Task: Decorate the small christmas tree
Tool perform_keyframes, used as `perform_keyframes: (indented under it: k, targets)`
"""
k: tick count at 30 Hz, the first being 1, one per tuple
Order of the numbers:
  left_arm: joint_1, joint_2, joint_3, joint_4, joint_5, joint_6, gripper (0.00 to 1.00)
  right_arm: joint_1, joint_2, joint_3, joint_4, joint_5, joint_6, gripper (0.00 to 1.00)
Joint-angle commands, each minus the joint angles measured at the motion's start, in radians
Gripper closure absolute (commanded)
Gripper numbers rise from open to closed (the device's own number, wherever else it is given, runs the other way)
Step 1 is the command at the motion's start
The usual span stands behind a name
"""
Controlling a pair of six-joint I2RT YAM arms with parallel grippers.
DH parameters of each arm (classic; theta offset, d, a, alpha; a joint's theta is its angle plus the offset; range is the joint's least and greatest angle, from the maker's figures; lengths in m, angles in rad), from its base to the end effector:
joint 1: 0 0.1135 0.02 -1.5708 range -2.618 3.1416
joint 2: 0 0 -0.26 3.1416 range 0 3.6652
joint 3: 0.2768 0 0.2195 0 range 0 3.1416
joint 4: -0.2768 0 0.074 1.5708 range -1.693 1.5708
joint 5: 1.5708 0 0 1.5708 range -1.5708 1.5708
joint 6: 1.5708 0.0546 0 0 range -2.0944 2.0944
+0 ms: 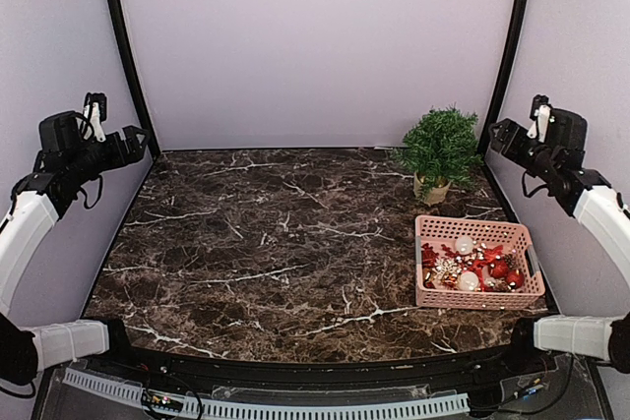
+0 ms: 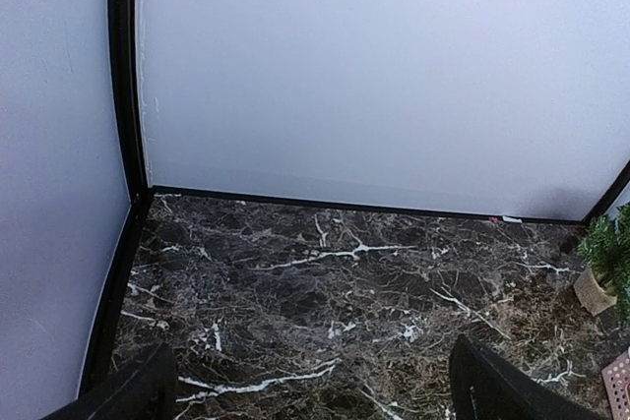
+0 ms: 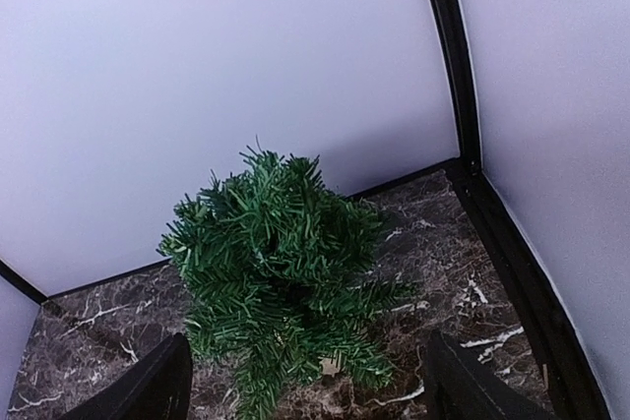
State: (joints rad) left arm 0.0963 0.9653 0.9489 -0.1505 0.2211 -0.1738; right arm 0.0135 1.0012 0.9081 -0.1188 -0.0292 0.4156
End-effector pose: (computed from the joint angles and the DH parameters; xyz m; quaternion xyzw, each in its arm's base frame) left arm 0.2098 0.0082 0.3626 -0.0316 0.7616 -0.1090 0.6380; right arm 0.2213 0.0046 0.3455 0.1463 0.7640 0.1449 0.6115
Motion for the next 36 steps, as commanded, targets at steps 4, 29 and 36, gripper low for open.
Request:
perform_keyframes:
  k: [4,29,36]
  targets:
    - [0.003,-0.029,-0.023,-0.028,0.011,0.057,0.01,0.029,0.188,0.072,-0.007,-0.069,0.006,0.31]
    - [0.003,-0.030,-0.038,-0.021,0.022,0.053,0.01,0.240,0.498,0.212,0.047,0.252,-0.091,0.46]
    - [0.003,-0.028,-0.038,-0.021,0.022,0.054,0.01,0.253,0.538,0.245,0.049,0.320,-0.130,0.63]
